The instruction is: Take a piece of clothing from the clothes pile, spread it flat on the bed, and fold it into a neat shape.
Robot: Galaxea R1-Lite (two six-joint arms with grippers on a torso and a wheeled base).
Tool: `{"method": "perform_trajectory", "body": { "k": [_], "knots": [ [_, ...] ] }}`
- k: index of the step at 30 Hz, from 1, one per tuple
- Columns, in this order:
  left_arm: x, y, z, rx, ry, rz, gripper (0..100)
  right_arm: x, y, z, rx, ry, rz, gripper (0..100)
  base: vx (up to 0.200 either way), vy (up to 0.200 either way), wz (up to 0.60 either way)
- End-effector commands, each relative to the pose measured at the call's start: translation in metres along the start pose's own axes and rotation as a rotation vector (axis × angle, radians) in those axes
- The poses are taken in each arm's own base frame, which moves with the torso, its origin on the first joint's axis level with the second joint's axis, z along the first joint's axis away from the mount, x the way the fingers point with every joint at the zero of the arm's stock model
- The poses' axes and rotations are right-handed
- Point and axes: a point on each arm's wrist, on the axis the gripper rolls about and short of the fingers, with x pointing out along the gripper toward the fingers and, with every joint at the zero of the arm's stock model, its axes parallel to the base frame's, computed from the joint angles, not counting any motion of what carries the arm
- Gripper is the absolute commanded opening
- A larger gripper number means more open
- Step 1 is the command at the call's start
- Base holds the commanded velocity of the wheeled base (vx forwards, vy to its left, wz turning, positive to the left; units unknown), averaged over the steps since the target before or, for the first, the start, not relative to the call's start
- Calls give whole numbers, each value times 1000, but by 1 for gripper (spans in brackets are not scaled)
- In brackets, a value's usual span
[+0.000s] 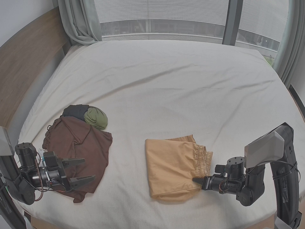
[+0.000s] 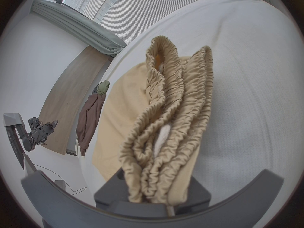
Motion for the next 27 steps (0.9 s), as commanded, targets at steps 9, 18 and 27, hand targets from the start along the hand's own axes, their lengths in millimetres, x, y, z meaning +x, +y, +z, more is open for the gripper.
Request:
{"method": "perform_trajectory", "body": {
  "k": [9, 18, 27],
  "knots": [
    [-2, -1, 0, 21, -19, -10, 100, -24, 48, 23, -62, -74, 124, 0, 0, 0, 0],
    [0, 2, -4, 29, -23, -10, 100, -38, 73, 40, -103, -121, 238, 0, 0, 0, 0],
    [0, 1, -4, 29, -23, -16, 100, -46, 98, 57, -140, -187, 329, 0, 0, 0, 0]
  ]
}}
